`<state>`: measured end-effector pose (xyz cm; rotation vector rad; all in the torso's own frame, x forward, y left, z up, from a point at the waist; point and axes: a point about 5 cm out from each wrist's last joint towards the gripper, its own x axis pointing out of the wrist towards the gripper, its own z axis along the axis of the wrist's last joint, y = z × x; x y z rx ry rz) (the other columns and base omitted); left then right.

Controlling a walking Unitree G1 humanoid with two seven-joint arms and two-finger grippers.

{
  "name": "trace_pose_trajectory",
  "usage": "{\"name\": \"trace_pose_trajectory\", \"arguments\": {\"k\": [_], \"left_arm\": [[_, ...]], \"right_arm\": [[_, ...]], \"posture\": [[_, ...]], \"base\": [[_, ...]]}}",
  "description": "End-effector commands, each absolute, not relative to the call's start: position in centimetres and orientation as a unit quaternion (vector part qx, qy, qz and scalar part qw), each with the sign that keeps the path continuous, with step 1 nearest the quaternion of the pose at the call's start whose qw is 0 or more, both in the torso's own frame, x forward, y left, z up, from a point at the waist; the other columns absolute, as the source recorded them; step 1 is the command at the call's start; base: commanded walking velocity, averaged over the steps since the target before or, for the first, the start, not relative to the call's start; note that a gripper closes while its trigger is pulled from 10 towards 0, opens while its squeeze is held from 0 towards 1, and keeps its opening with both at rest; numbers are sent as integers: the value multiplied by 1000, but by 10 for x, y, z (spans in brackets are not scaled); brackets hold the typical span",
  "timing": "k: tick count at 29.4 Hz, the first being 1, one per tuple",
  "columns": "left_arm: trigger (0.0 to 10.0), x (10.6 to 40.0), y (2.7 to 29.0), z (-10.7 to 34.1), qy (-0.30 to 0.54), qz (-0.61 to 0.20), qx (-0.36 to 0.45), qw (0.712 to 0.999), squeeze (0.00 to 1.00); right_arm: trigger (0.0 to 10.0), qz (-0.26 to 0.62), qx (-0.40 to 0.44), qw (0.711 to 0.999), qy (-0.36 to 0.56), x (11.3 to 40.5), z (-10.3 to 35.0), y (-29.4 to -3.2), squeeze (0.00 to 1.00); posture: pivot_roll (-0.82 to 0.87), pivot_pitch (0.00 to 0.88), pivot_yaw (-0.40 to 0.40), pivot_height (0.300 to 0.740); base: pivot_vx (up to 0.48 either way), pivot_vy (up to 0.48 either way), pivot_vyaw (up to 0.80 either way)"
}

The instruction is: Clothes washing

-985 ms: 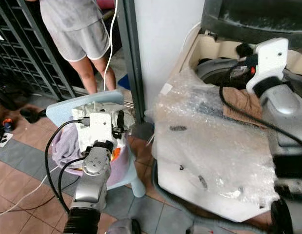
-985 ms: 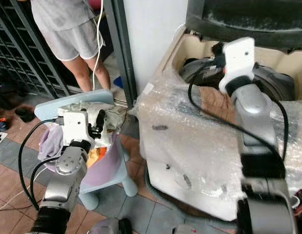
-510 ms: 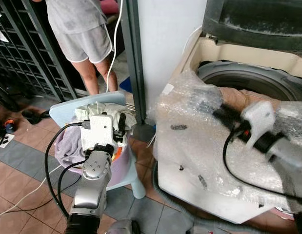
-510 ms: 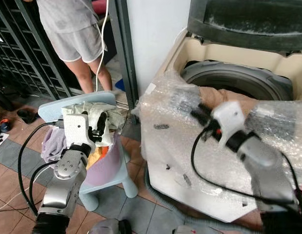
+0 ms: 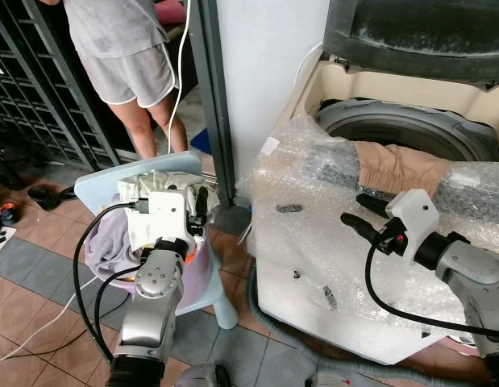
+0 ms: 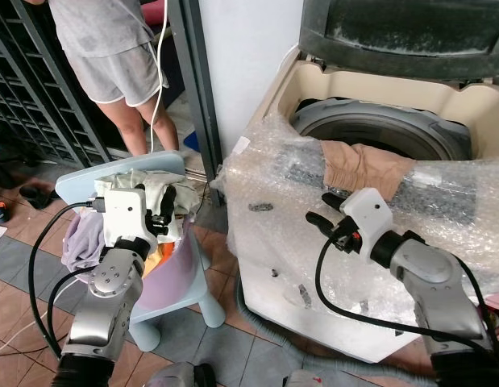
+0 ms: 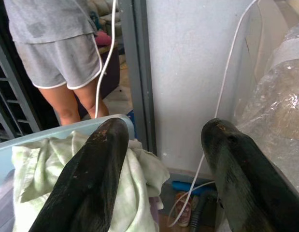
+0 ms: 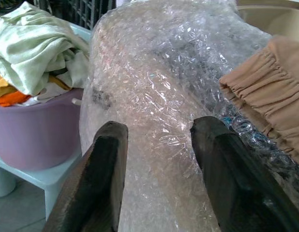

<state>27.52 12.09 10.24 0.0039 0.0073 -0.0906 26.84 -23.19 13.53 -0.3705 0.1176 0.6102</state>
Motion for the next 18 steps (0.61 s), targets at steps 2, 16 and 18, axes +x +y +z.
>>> {"name": "trace_pose_trajectory", "arguments": {"k": [2,16,18], "left_arm": [[10000,275,125,107,-2,-40,6,999,0],[10000,278,123,105,6,-43,8,999,0],[10000,278,123,105,6,-43,8,999,0]], "right_arm": [[10000,224,-180,957,20,280,159,-253,1000],[10000,277,-170,943,75,280,147,-258,1000],[10000,264,-169,947,71,284,148,-259,1000]], "posture": [[-109,0,86,740],[-115,0,93,740],[-115,0,93,740]], "base": [[0,0,0],[0,0,0],[0,0,0]]}}
